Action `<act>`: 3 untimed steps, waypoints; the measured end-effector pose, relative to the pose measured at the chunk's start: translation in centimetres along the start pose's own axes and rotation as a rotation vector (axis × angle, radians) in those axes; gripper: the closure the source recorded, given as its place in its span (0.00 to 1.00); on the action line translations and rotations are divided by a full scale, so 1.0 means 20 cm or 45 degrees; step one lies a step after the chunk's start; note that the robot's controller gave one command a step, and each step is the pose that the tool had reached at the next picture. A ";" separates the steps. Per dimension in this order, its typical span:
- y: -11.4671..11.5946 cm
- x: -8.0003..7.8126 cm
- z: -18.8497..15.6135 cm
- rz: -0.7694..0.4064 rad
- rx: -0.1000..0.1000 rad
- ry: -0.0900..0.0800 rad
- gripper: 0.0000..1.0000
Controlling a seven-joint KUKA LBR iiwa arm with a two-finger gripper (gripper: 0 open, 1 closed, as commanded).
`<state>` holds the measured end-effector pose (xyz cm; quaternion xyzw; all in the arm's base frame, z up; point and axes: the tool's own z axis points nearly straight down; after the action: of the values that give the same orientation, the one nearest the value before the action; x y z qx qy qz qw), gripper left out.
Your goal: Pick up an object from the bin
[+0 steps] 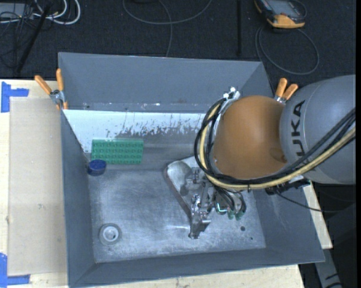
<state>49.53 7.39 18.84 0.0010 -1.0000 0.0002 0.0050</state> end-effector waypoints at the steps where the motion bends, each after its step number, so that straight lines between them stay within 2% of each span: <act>1: -0.45 -0.31 0.58 -0.344 -0.006 -0.016 0.00; 2: -0.39 -0.36 0.44 -0.601 0.001 -0.015 0.00; 3: -0.41 -0.44 0.44 -0.887 0.003 -0.014 0.00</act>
Offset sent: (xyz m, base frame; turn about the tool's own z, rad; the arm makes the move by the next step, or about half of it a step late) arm 0.0583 -0.0923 -0.1184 -0.2679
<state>58.21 -0.70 9.95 0.3424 -0.9396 -0.0006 -0.0005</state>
